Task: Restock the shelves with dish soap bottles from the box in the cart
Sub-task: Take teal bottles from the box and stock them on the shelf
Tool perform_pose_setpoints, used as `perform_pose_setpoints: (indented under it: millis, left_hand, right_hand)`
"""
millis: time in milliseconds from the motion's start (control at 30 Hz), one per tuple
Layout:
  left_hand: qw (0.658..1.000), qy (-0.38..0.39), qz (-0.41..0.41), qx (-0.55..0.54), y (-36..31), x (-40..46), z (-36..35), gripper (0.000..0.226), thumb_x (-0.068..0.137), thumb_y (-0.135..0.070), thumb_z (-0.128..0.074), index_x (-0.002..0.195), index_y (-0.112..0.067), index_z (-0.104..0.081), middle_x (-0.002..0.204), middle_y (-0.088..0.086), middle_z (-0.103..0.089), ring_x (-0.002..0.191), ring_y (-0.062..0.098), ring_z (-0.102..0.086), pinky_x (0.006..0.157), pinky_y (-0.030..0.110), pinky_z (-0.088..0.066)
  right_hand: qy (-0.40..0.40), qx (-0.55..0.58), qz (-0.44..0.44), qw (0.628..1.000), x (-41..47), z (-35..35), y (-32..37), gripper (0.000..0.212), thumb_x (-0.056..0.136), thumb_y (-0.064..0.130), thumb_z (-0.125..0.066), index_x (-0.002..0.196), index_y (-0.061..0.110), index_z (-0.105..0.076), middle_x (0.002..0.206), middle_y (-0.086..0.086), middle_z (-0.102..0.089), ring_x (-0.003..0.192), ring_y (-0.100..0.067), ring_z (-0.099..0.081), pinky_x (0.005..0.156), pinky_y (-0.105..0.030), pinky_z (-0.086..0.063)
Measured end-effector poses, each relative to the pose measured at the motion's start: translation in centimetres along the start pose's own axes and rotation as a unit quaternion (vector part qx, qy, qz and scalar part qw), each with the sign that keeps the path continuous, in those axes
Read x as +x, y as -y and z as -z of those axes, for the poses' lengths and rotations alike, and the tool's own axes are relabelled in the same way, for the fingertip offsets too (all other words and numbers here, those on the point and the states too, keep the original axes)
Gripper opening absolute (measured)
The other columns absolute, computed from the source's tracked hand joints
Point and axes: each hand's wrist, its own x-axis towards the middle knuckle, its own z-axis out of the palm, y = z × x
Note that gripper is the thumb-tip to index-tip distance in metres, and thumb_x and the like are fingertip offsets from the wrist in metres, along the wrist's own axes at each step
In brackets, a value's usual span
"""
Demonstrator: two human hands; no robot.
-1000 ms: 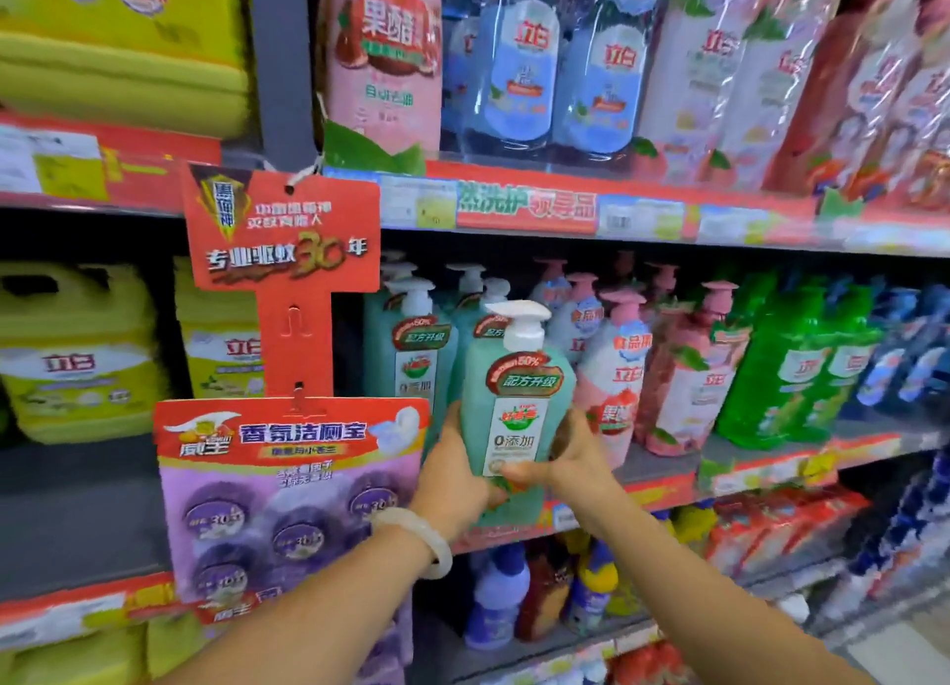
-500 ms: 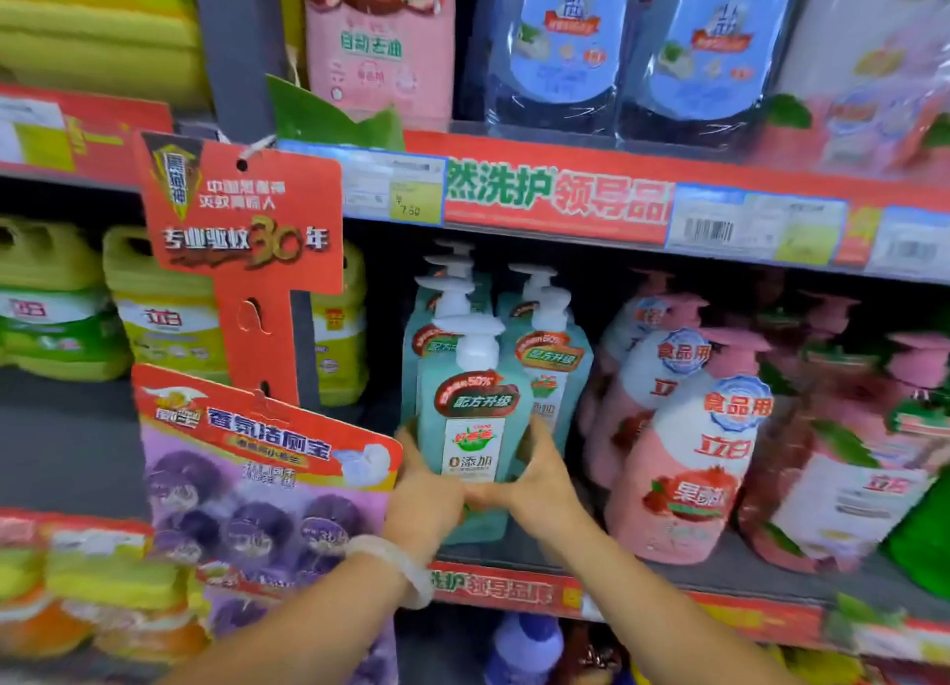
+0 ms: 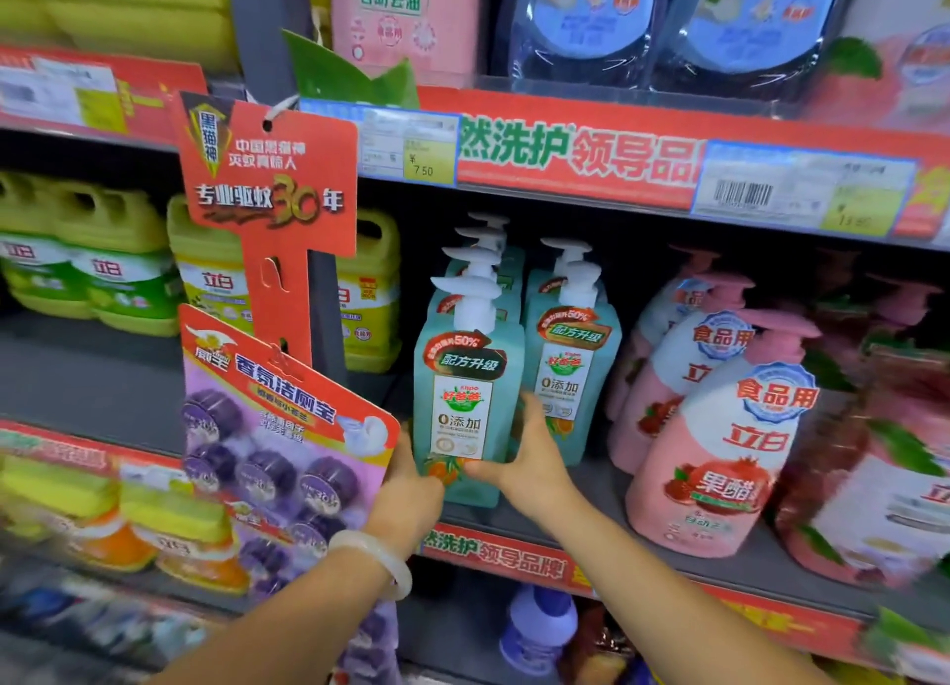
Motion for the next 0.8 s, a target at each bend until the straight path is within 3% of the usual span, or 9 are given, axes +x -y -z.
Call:
perform_pose_setpoints:
  millis: [133,267,367,500,633,733,800]
  left_hand:
    - [1.0,-0.023,0.014,0.01,0.3,0.4,0.1,0.062,0.089,0.012,-0.04,0.142,-0.017,-0.026,0.136,0.012,-0.049,0.112,0.026,-0.052,0.09,0.031,-0.043]
    - [1.0,-0.024,0.005,0.016,0.8,0.6,0.2,0.065,0.089,0.011,-0.043,0.143,-0.02,-0.026,0.133,0.009,-0.052,0.099,0.018,-0.048,0.081,0.026,-0.039]
    - [0.999,-0.034,0.007,0.028,1.5,1.0,0.3,0.064,0.09,0.006,-0.046,0.144,-0.02,-0.025,0.137,0.007,-0.049,0.103,0.018,-0.049,0.085,0.027,-0.039]
    - [0.998,-0.033,0.009,0.058,1.4,1.1,0.3,0.057,0.096,-0.002,-0.046,0.146,-0.018,-0.023,0.144,0.006,-0.043,0.126,0.026,-0.046,0.101,0.032,-0.037]
    - [0.991,-0.036,0.005,0.128,1.4,0.2,0.3,0.051,0.091,-0.002,-0.051,0.138,-0.005,-0.031,0.136,0.014,-0.047,0.123,0.028,-0.047,0.1,0.033,-0.038]
    - [0.985,-0.035,-0.016,0.168,2.3,-0.7,0.2,0.052,0.087,-0.003,-0.056,0.133,-0.008,-0.034,0.129,0.013,-0.053,0.117,0.029,-0.052,0.098,0.033,-0.042]
    - [0.983,-0.033,-0.033,0.178,3.0,-1.4,0.1,0.054,0.085,-0.005,-0.058,0.133,-0.012,-0.034,0.126,0.009,-0.056,0.116,0.027,-0.054,0.098,0.033,-0.043]
  right_hand:
    - [0.006,-0.006,-0.016,1.0,0.0,0.0,0.4,0.092,0.068,0.004,-0.08,0.141,0.015,-0.025,0.12,0.01,-0.043,0.112,0.0,-0.038,0.09,-0.015,-0.032]
    - [-0.001,-0.006,-0.025,1.0,0.0,-0.2,0.7,0.093,0.067,0.002,-0.08,0.141,0.015,-0.026,0.122,0.007,-0.045,0.112,-0.002,-0.04,0.093,-0.019,-0.035]
    - [-0.007,-0.006,-0.027,1.0,0.0,-0.6,0.8,0.093,0.066,0.003,-0.081,0.14,0.015,-0.026,0.129,0.002,-0.048,0.115,-0.007,-0.044,0.096,-0.022,-0.038]
    - [-0.011,-0.01,-0.022,1.0,0.1,-0.8,0.5,0.095,0.064,0.005,-0.082,0.14,0.015,-0.027,0.133,-0.001,-0.05,0.121,-0.012,-0.047,0.101,-0.029,-0.041]
    - [-0.01,-0.012,-0.035,0.999,-0.2,-0.8,-0.4,0.093,0.062,0.007,-0.084,0.138,0.013,-0.03,0.131,-0.003,-0.049,0.122,-0.016,-0.048,0.103,-0.034,-0.042]
    - [0.0,-0.031,-0.06,0.998,-1.4,-1.2,-1.5,0.08,0.061,0.011,-0.086,0.126,0.013,-0.039,0.118,-0.001,-0.053,0.109,-0.013,-0.053,0.09,-0.027,-0.045]
    - [0.0,-0.057,-0.073,0.996,-2.5,-1.5,-2.0,0.074,0.055,0.021,-0.087,0.115,0.016,-0.044,0.116,-0.004,-0.056,0.107,-0.016,-0.056,0.09,-0.032,-0.049]
